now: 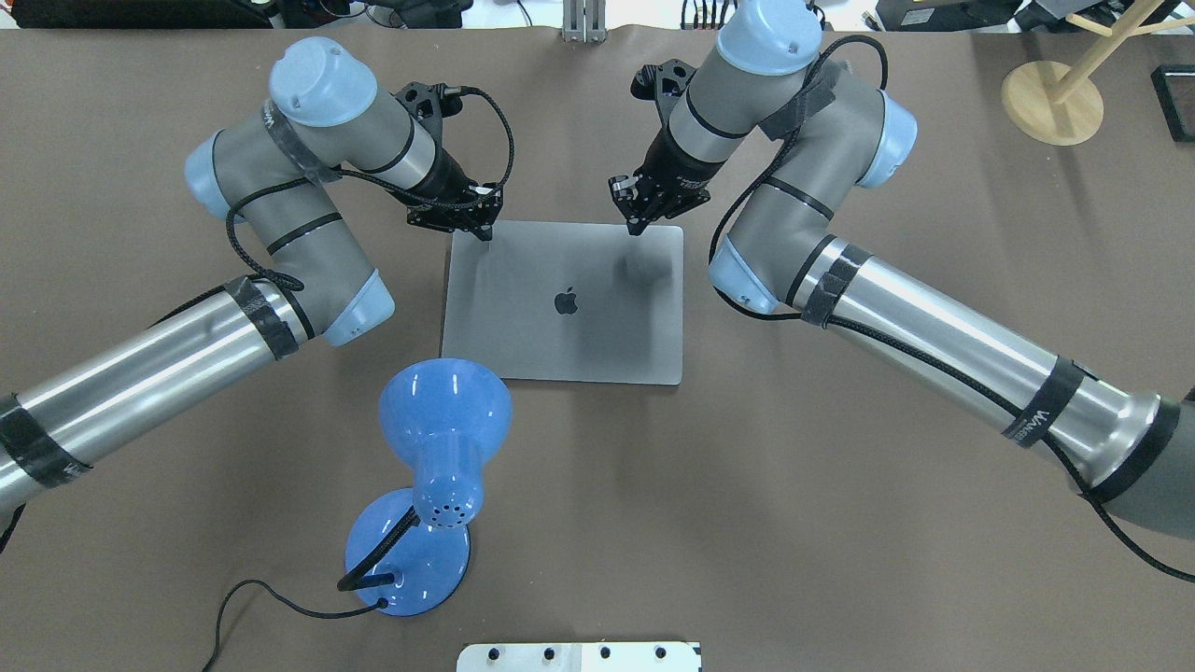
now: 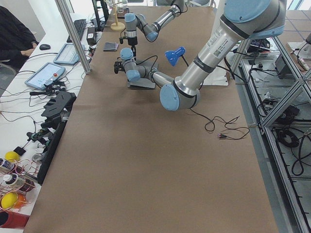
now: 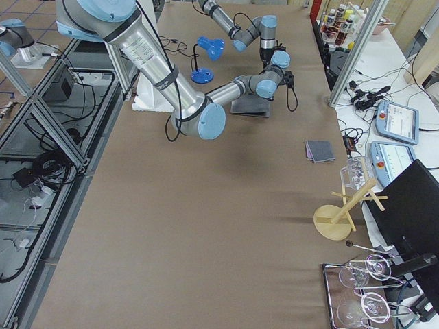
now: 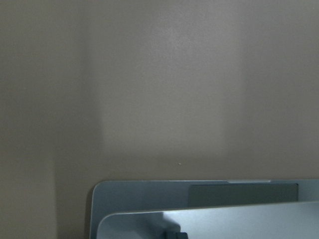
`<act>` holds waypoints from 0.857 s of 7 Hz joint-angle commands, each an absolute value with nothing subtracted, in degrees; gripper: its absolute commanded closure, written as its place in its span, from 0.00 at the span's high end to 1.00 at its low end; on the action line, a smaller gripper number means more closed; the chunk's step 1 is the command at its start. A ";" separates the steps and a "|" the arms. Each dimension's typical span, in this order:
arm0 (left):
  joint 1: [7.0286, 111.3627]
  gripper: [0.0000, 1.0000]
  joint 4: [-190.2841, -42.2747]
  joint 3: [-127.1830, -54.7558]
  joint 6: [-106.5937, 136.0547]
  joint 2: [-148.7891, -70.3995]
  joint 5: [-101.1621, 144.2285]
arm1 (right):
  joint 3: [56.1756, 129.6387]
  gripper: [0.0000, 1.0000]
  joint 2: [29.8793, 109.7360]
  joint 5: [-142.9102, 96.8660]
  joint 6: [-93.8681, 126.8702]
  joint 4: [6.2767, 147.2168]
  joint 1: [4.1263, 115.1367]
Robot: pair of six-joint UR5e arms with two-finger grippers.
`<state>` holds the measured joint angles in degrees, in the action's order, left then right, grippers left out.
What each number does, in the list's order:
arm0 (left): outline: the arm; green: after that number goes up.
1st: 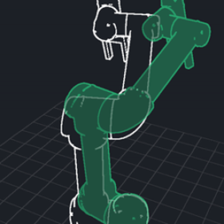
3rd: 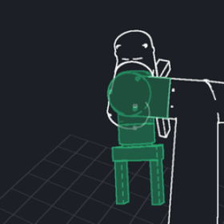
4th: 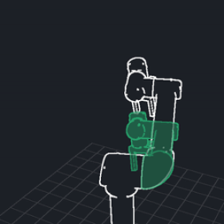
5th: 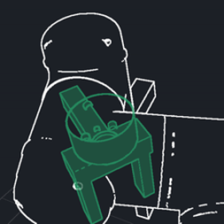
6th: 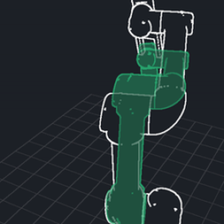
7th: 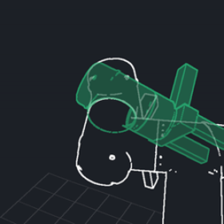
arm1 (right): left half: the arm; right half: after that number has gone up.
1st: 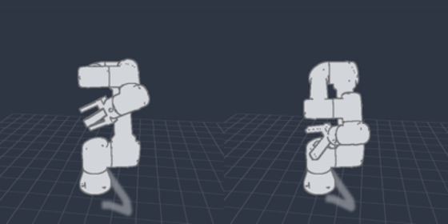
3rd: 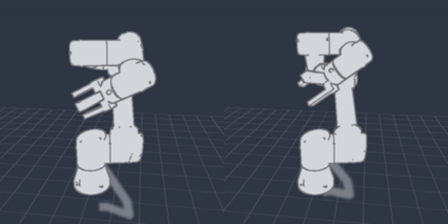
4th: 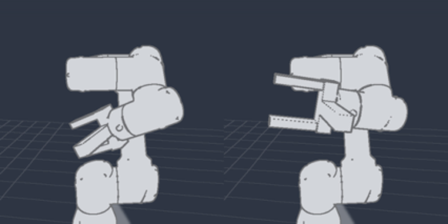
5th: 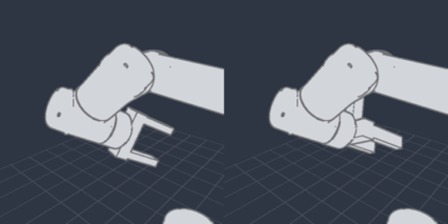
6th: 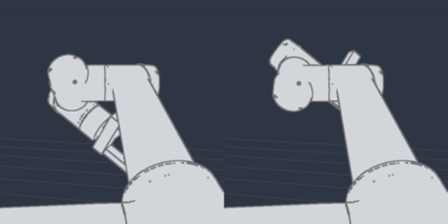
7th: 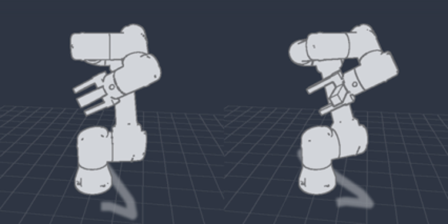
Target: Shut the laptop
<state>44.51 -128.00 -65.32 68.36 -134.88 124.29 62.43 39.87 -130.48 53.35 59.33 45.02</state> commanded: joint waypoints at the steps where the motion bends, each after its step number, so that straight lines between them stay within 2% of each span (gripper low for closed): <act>1: 44.12 0.00 -128.06 -65.21 68.29 -134.91 124.10 | 58.80 0.00 38.50 -129.55 53.35 57.74 44.74; 4: 44.38 0.00 -128.32 -66.70 68.55 -135.00 124.62 | 59.49 0.00 38.50 -129.20 53.70 57.66 44.65; 5: 45.17 0.31 -128.15 -69.58 68.55 -134.83 124.72 | 61.42 0.00 38.67 -130.59 54.05 57.74 45.78; 6: 46.22 0.98 -127.45 -72.57 68.55 -134.39 124.63 | 63.00 0.73 39.02 -133.91 55.53 57.74 47.44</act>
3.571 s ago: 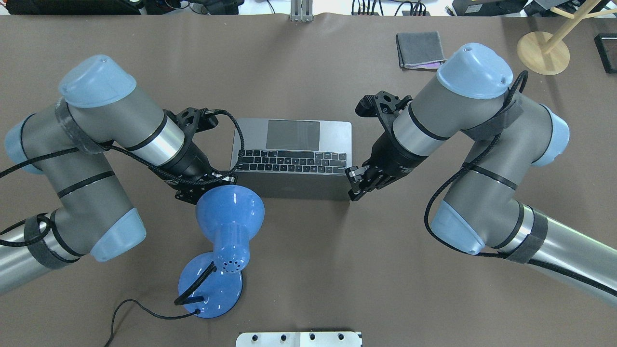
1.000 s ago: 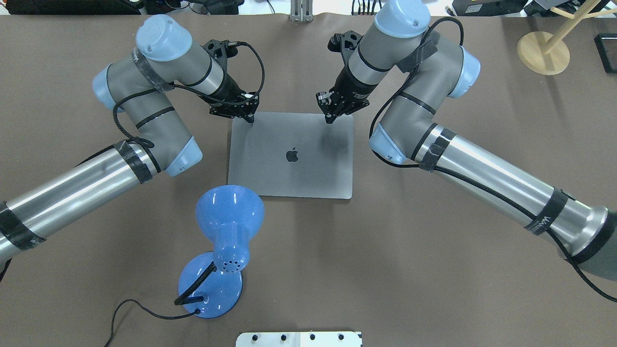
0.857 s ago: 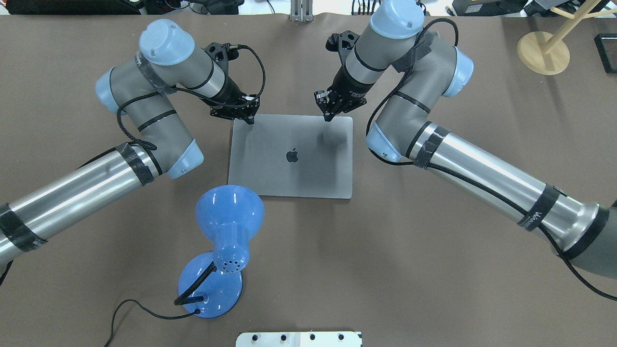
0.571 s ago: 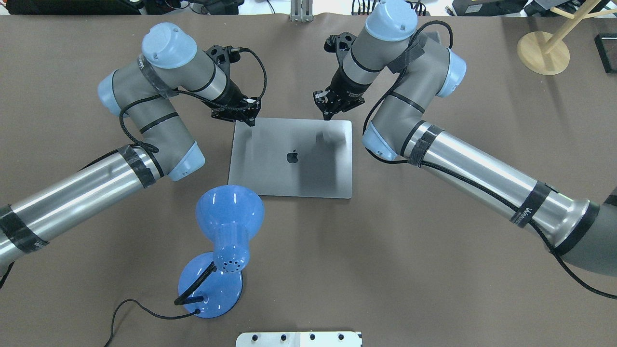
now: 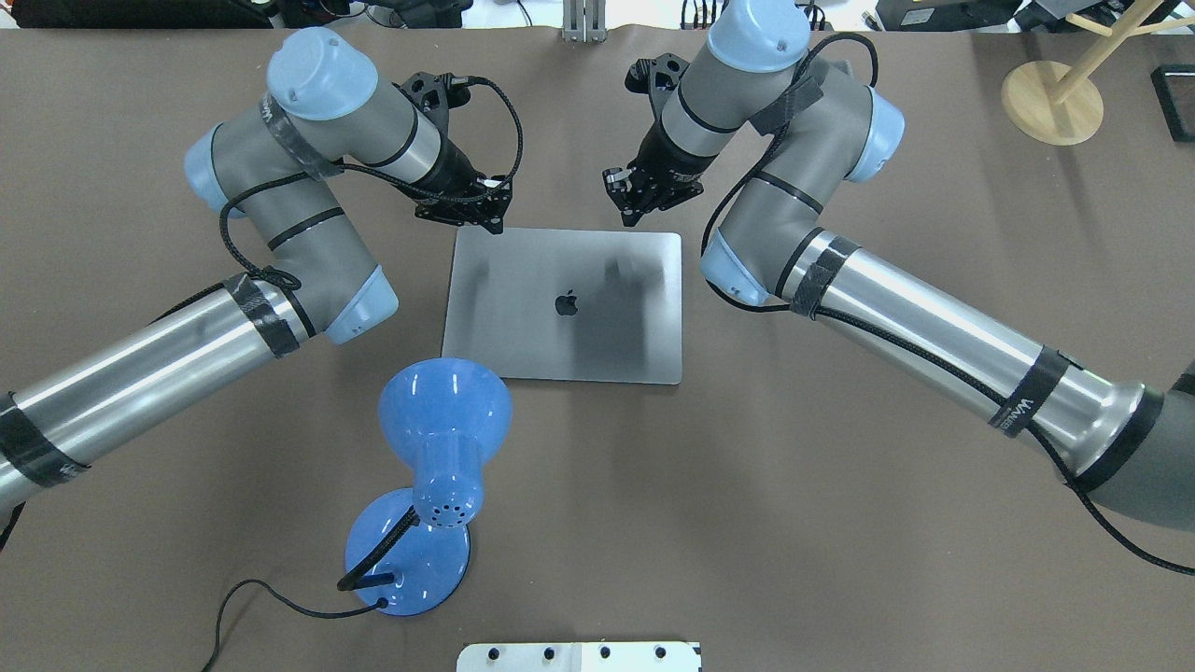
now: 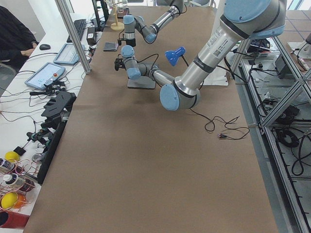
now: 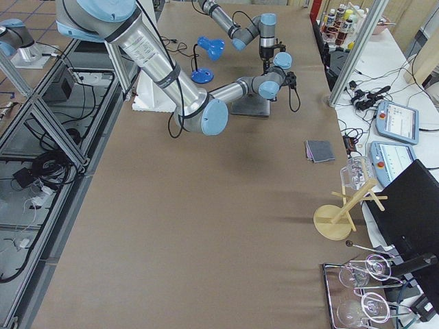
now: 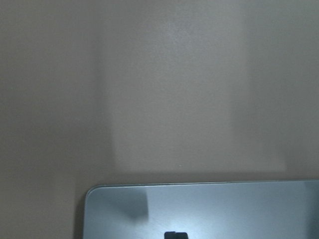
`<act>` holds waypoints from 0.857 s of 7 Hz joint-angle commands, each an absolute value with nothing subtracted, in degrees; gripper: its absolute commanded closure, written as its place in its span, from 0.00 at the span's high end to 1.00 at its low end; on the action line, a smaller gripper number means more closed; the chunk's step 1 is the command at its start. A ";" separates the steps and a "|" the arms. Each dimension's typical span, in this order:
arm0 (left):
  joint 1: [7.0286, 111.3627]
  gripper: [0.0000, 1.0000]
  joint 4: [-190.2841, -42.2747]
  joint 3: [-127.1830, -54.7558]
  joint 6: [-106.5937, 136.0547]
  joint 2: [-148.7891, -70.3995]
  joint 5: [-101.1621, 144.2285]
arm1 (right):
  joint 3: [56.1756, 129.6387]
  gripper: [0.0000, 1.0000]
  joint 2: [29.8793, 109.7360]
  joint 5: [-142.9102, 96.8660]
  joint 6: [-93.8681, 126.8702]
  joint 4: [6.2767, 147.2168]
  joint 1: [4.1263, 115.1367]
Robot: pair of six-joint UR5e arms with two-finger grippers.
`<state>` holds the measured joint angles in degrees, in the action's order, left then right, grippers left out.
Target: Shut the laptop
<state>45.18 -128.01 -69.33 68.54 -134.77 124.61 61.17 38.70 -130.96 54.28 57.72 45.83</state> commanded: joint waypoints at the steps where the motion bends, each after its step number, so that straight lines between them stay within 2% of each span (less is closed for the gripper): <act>1: 49.01 0.98 -125.88 -75.38 68.55 -132.21 125.06 | 67.02 1.00 40.68 -134.38 57.37 58.35 48.85; 3: 59.97 0.98 -123.05 -76.90 65.16 -127.74 137.04 | 70.30 1.00 44.28 -139.70 59.94 59.41 53.23; 6: 72.12 0.98 -122.52 -84.27 49.26 -112.98 140.19 | 84.06 1.00 55.24 -134.70 47.01 79.11 60.19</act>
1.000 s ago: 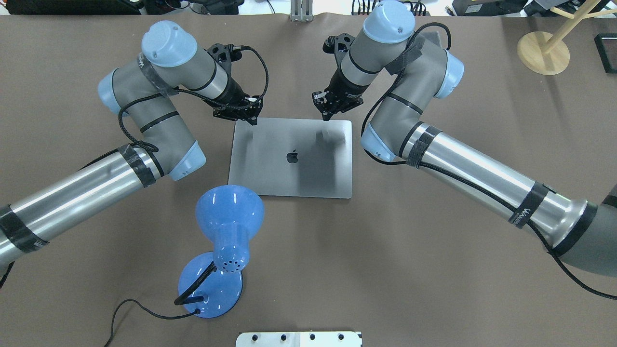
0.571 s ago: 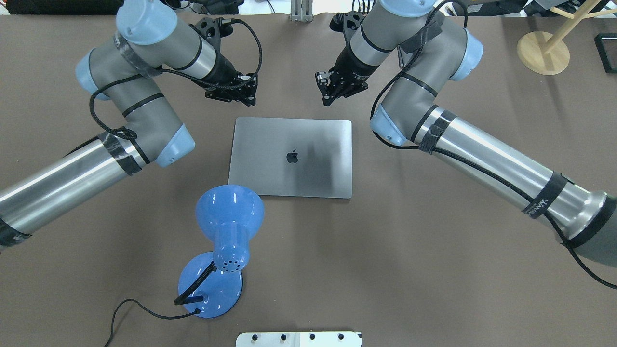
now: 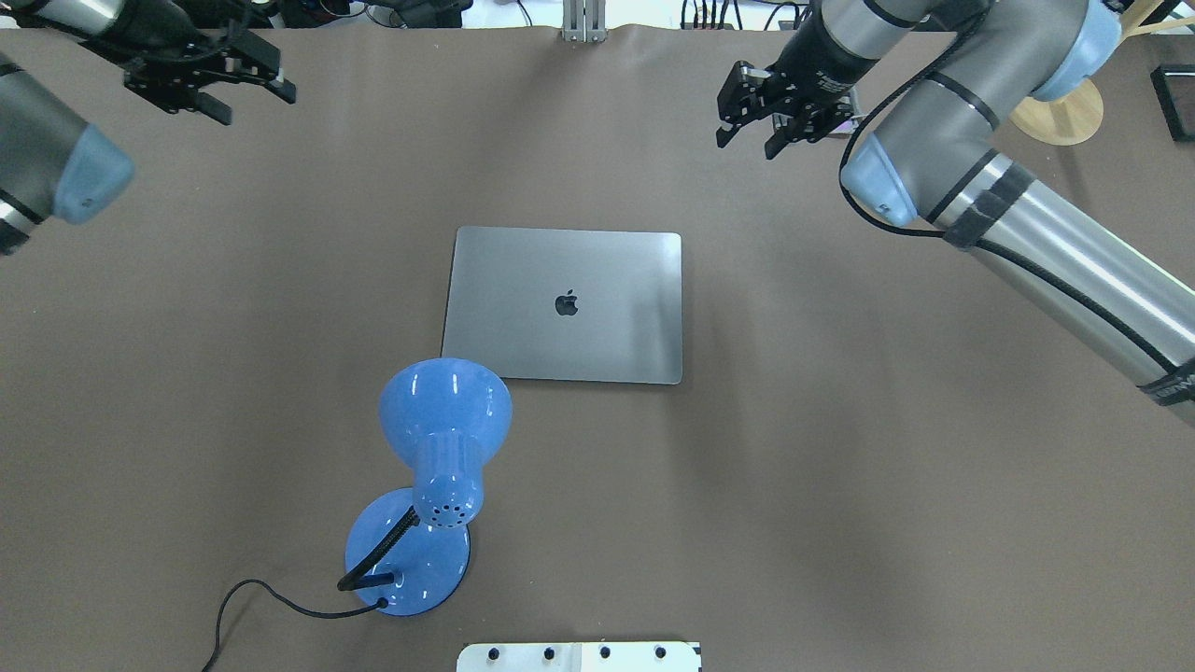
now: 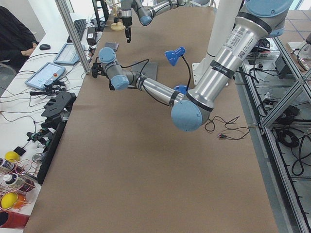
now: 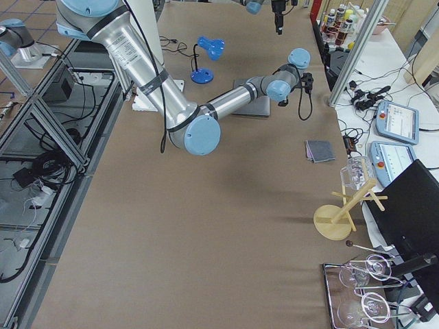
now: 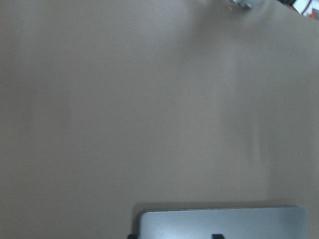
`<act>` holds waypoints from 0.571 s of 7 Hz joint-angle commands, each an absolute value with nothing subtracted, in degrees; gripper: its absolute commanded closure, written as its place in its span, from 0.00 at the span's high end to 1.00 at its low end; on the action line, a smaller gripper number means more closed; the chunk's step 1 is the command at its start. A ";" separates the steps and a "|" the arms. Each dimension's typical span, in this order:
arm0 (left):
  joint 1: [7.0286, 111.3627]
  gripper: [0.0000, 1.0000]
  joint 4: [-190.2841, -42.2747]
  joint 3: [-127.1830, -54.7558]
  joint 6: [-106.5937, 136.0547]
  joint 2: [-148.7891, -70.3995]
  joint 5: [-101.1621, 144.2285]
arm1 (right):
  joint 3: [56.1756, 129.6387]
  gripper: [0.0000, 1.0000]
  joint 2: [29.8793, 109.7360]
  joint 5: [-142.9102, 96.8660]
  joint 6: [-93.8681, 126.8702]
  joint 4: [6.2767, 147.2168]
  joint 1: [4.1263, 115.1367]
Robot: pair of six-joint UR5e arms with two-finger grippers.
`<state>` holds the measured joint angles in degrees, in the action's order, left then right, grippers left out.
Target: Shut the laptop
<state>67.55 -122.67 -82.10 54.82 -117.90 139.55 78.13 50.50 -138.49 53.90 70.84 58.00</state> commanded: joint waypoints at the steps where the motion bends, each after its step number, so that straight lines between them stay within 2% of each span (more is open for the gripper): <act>1: 74.59 0.98 -122.43 -85.16 42.61 -108.07 140.19 | 90.20 1.00 57.89 -129.95 40.06 88.85 61.34; 2: 79.06 0.98 -122.43 -85.43 31.23 -103.32 140.19 | 97.66 1.00 62.53 -126.51 28.16 99.82 63.44; 3: 82.93 0.98 -122.43 -85.69 23.81 -97.96 139.92 | 101.39 1.00 65.80 -123.52 16.29 106.89 66.42; 4: 84.88 0.98 -122.43 -85.52 20.08 -93.56 139.57 | 102.03 1.00 70.44 -124.53 7.65 107.57 70.45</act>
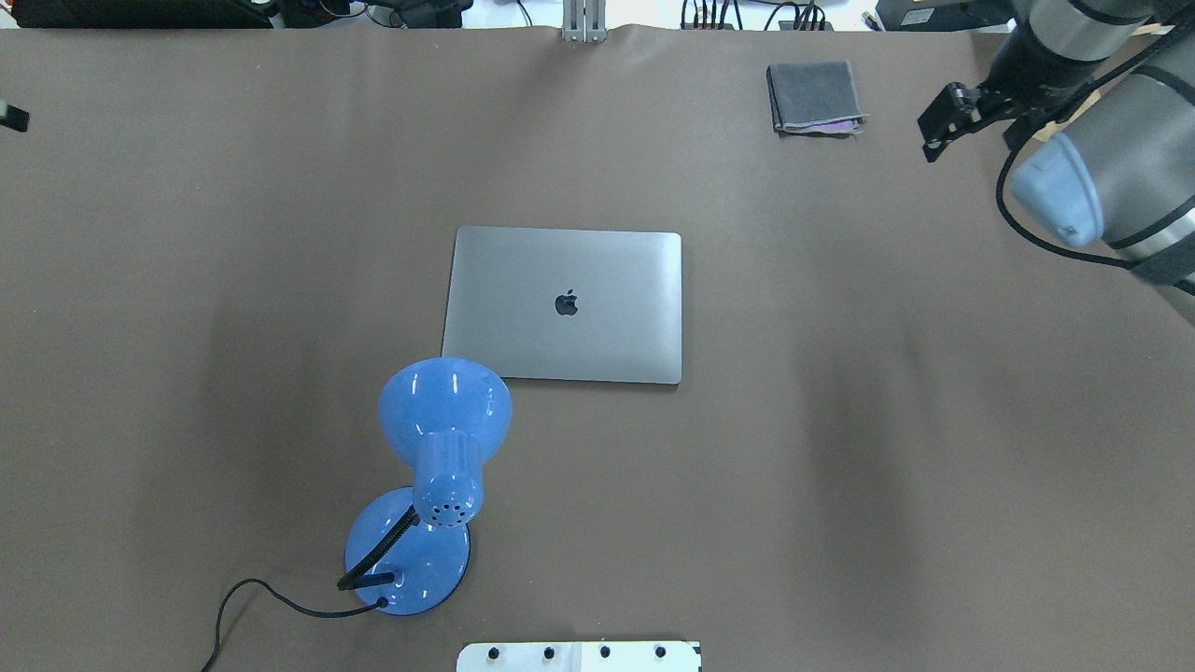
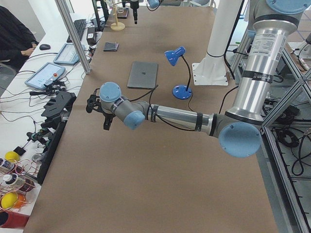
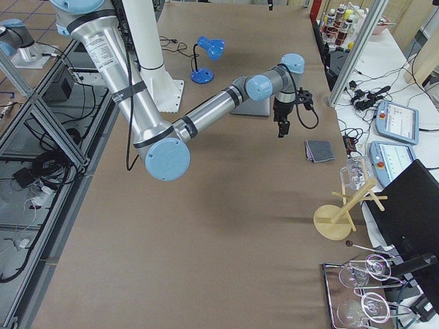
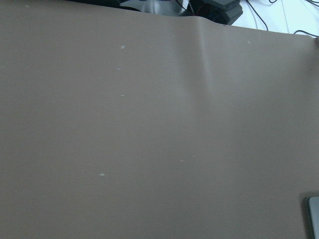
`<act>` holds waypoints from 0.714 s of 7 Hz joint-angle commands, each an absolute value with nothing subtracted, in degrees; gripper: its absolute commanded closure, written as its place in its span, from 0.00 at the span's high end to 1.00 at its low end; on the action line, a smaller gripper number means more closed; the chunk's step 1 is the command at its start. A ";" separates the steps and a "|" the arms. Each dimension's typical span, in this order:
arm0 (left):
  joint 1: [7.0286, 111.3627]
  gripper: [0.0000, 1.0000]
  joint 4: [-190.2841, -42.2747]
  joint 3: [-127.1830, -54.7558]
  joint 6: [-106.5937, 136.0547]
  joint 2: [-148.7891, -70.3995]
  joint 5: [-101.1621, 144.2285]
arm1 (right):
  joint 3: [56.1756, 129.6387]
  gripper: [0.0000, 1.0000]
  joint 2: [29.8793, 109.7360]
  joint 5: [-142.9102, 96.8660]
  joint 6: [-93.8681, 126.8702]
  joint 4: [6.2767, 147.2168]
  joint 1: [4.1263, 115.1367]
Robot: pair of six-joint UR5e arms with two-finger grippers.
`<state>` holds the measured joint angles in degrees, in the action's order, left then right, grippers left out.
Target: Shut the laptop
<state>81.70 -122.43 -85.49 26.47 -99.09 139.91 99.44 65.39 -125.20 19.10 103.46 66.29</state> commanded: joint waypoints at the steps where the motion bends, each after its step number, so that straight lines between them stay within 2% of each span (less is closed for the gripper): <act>1: 85.86 0.98 -122.34 -85.00 19.69 -90.73 140.01 | 101.78 1.00 74.58 -126.54 0.08 107.40 74.84; 2: 85.96 0.98 -116.95 -85.16 14.55 -89.92 140.01 | 101.26 1.00 77.32 -130.22 -5.92 107.75 79.41; 4: 93.56 0.98 -98.35 -85.69 -2.85 -90.09 136.86 | 100.64 1.00 84.61 -132.54 -12.90 107.58 86.01; 5: 95.00 0.98 -97.31 -85.61 -3.25 -90.52 136.85 | 100.11 1.00 87.60 -132.45 -12.83 107.32 86.57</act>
<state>92.12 -102.22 -85.46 0.20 -90.28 137.50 100.72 83.66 -132.04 -11.34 107.57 84.50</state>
